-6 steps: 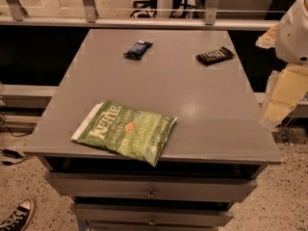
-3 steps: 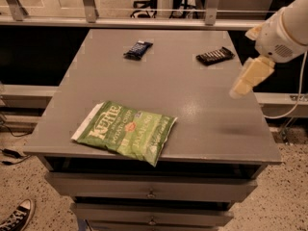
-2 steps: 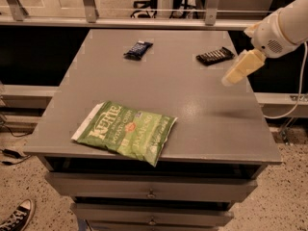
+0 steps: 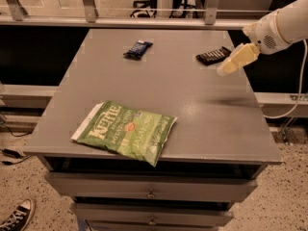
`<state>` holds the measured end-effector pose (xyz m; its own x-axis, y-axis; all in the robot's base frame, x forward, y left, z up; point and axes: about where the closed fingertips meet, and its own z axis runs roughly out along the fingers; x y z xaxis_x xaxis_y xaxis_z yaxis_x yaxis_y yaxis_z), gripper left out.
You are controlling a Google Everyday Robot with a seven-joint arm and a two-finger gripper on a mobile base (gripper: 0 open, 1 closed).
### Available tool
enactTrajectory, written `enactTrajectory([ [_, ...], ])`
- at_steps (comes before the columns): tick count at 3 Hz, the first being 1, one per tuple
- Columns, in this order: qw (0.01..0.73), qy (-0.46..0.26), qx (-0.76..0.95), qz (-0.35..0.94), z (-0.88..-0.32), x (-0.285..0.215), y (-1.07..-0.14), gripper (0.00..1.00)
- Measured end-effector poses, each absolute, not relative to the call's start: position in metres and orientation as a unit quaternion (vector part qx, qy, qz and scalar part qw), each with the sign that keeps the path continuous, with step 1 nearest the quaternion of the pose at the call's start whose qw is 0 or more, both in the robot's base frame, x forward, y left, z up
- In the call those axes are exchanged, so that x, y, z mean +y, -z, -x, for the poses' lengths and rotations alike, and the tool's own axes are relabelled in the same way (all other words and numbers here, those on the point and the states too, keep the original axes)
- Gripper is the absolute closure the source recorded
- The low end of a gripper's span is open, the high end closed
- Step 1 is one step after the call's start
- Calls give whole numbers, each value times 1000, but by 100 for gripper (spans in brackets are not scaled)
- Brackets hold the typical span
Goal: Move rxbar chocolate near green jalapeno chip bag
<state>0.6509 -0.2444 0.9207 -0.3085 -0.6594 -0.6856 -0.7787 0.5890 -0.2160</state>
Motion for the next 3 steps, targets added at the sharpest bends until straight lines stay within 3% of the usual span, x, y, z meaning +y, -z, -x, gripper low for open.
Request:
enactTrajectory([
  [1, 390, -84, 804, 442, -653, -243, -920, 0],
  [3, 455, -125, 801, 370, -718, -238, -891, 0],
])
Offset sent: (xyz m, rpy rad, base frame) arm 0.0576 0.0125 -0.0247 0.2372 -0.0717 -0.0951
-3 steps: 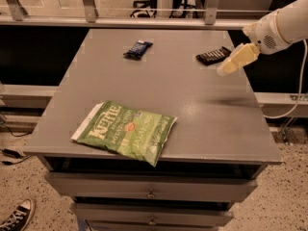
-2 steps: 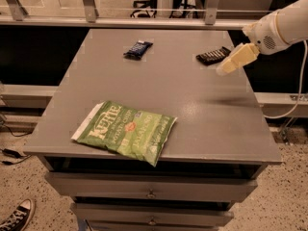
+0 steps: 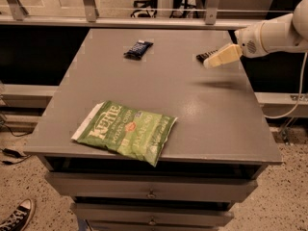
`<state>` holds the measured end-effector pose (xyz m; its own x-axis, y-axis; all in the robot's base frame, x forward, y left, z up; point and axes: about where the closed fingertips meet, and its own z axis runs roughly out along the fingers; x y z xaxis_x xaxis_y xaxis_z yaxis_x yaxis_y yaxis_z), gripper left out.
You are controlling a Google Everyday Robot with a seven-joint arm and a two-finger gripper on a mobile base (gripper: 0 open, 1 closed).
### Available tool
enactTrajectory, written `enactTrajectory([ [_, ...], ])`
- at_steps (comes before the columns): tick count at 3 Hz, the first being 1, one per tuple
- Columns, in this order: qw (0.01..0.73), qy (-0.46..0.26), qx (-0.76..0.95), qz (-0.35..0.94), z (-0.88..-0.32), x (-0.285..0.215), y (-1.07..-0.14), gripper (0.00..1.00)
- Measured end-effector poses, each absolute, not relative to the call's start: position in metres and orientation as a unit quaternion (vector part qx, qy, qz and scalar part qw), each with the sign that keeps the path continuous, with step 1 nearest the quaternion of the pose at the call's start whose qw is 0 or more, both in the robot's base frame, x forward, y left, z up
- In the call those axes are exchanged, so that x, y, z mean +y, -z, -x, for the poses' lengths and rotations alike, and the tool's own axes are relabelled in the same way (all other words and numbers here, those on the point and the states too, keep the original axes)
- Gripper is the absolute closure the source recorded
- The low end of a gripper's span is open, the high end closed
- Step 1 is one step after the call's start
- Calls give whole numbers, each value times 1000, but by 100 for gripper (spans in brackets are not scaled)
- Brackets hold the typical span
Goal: Move rxbar chocolate near green jalapeno chip bag
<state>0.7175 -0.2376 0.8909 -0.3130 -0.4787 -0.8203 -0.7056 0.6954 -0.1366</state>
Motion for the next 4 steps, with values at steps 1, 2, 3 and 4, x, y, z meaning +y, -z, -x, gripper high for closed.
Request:
enactTrajectory([
  [1, 481, -125, 802, 332, -746, -259, -876, 0],
  [2, 495, -120, 803, 308, -762, -279, -866, 0],
  [3, 499, -120, 807, 292, -771, -293, -855, 0],
  [4, 496, -129, 809, 286, -776, -297, -843, 3],
])
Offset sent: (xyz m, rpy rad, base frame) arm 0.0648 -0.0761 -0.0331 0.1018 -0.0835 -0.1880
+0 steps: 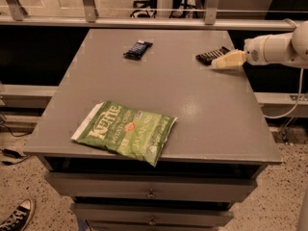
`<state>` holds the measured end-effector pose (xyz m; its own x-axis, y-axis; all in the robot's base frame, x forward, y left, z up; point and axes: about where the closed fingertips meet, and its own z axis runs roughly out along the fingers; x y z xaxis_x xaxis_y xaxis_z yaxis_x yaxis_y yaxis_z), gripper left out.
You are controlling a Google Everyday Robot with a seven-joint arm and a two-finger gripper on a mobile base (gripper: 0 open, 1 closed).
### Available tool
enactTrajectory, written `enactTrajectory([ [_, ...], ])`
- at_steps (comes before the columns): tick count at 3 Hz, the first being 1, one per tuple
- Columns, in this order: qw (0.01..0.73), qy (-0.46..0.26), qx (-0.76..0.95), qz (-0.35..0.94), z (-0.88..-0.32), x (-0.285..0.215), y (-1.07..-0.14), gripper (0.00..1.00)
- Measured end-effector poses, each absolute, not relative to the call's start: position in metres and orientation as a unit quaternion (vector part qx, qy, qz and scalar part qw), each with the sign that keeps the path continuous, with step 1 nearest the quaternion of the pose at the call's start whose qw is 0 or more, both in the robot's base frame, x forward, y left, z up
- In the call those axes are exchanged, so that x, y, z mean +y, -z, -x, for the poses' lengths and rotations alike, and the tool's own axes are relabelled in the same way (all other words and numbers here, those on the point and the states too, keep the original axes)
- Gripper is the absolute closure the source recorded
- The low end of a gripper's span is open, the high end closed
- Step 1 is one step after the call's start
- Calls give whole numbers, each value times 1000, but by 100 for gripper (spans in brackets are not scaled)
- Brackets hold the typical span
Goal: Move rxbar chocolate near green jalapeno chip bag
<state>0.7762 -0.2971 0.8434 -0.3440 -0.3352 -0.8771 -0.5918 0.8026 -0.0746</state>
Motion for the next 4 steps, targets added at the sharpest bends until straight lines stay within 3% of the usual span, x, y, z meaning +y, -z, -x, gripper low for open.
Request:
enactTrajectory([
  [2, 494, -143, 807, 289, -780, -293, -839, 49],
  [3, 499, -148, 802, 294, -779, -288, -845, 81],
  [4, 503, -153, 797, 297, -776, -284, -853, 100],
])
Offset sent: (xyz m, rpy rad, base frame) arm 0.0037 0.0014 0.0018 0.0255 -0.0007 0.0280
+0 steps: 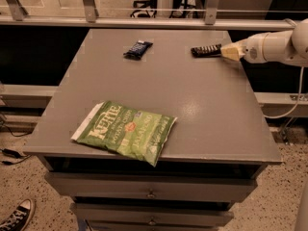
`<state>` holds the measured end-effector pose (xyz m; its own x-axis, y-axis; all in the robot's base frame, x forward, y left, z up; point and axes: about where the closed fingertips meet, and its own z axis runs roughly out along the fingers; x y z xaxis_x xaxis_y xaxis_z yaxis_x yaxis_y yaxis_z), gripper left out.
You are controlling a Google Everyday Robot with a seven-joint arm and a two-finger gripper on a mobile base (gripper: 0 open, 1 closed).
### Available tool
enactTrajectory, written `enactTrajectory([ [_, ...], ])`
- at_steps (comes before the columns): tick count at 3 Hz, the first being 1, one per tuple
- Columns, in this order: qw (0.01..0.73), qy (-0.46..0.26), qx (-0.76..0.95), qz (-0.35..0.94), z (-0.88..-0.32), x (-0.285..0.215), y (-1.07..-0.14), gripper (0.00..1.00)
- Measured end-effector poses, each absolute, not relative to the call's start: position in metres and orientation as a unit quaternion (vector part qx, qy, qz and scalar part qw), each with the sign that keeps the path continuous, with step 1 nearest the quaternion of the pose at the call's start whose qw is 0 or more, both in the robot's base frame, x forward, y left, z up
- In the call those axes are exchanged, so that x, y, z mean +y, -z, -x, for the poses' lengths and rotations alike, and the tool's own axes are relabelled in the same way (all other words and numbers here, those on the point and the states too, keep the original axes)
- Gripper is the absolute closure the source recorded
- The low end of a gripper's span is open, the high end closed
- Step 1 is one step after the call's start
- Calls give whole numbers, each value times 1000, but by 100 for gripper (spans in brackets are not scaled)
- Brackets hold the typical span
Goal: Move rxbar chocolate near green jalapeno chip bag
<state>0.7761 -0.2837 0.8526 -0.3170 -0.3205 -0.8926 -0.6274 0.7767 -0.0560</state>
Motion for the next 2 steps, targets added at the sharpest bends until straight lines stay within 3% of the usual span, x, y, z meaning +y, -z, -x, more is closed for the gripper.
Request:
enactTrajectory([
  [2, 503, -192, 775, 332, -755, -244, -878, 100],
])
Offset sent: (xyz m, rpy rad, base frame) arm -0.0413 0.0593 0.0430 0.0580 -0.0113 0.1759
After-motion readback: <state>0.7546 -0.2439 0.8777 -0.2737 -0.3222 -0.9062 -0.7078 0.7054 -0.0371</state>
